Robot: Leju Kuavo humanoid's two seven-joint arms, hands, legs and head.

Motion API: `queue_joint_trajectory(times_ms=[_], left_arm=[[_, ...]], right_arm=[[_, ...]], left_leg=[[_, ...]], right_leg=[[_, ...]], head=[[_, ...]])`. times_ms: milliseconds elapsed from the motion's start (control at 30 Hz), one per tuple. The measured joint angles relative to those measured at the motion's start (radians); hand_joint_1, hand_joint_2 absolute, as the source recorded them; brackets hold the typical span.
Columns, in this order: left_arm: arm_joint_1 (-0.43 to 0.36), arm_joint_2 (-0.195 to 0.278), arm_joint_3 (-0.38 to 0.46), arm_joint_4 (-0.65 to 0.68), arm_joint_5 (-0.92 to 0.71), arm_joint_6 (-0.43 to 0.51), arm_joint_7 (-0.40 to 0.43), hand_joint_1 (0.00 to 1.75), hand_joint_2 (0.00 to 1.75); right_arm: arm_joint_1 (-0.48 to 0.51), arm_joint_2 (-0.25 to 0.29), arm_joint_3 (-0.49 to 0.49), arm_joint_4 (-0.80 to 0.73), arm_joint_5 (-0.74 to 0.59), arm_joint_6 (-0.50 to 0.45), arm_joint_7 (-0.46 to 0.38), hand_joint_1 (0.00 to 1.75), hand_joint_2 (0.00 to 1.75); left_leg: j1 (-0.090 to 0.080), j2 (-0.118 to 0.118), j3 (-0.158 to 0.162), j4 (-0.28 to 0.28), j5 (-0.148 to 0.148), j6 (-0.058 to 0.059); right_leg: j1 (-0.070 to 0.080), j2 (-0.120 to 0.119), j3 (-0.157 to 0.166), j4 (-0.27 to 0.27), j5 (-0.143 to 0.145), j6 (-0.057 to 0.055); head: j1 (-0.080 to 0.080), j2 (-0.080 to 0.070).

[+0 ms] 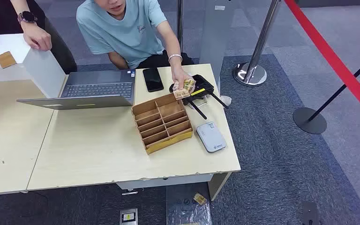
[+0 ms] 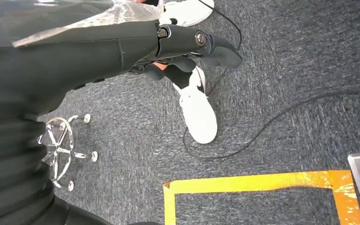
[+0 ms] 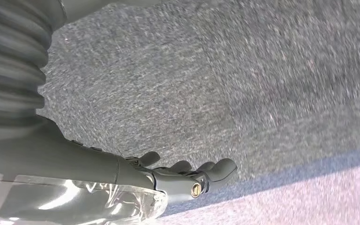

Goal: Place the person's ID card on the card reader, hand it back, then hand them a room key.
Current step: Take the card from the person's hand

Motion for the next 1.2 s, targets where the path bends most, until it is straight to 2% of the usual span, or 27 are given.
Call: queue_joint_trajectory(times_ms=[133,167,333,500,633,833,1100,1200], left_arm=[[0.000,-0.001,-0.002,0.000,0.006,-0.001,-0.001,0.00,1.75],[0.000,-0.001,-0.002,0.000,0.008,-0.001,-0.002,0.00,1.75],[0.002,-0.001,-0.007,0.000,0.012,-0.002,-0.015,0.00,1.75],[0.000,-0.002,-0.010,0.000,0.018,-0.004,-0.011,0.00,1.75],[0.000,-0.002,-0.010,0.000,0.019,-0.005,-0.007,0.00,1.75],[0.000,-0.004,-0.010,0.000,0.018,-0.005,-0.006,0.00,1.75],[0.000,-0.007,-0.011,0.000,0.014,-0.011,0.004,0.00,1.75],[0.000,-0.009,-0.011,0.000,0.013,-0.012,0.004,0.00,1.75]], right_arm=[[0.022,-0.011,-0.017,-0.059,-0.013,0.014,-0.017,0.00,1.75],[0.039,-0.016,-0.021,-0.096,-0.007,0.016,0.004,0.00,1.75],[0.180,-0.042,-0.029,-0.404,0.084,0.044,0.218,0.00,1.75],[0.294,-0.046,-0.033,-0.740,0.128,0.127,0.291,0.00,1.75],[0.334,-0.051,-0.032,-0.973,0.147,0.148,0.352,0.00,1.75],[0.366,-0.052,-0.032,-1.179,0.145,0.152,0.365,0.00,1.75],[0.382,-0.052,-0.029,-1.311,0.163,0.144,0.363,0.00,1.75],[0.381,-0.057,-0.021,-1.376,0.180,0.134,0.390,0.00,1.75]], left_leg=[[0.000,0.000,0.000,0.000,0.000,0.000],[0.000,-0.001,0.000,0.000,0.000,0.000],[0.000,-0.003,-0.002,0.000,-0.001,0.001],[-0.001,-0.002,-0.002,0.000,-0.001,0.001],[-0.001,-0.001,0.000,0.000,0.000,0.001],[-0.001,-0.001,0.000,0.000,0.000,0.001],[-0.001,-0.001,-0.001,0.000,0.000,0.001],[-0.001,-0.001,-0.001,0.000,0.000,0.001]], right_leg=[[0.000,0.000,0.000,0.000,0.000,0.000],[0.000,-0.001,0.000,0.000,0.000,0.000],[0.000,-0.003,0.001,0.000,-0.001,0.001],[0.000,-0.002,0.001,0.000,-0.001,0.001],[0.000,-0.002,0.001,0.000,-0.001,0.001],[0.000,-0.002,0.001,0.000,-0.001,0.001],[0.000,-0.002,0.000,0.000,-0.001,0.001],[0.000,-0.002,0.001,0.000,-0.001,0.001]], head=[[0.000,0.000],[0.000,0.000],[0.000,0.000],[0.000,0.000],[0.000,0.000],[0.000,0.000],[0.000,0.000],[0.000,0.000]])
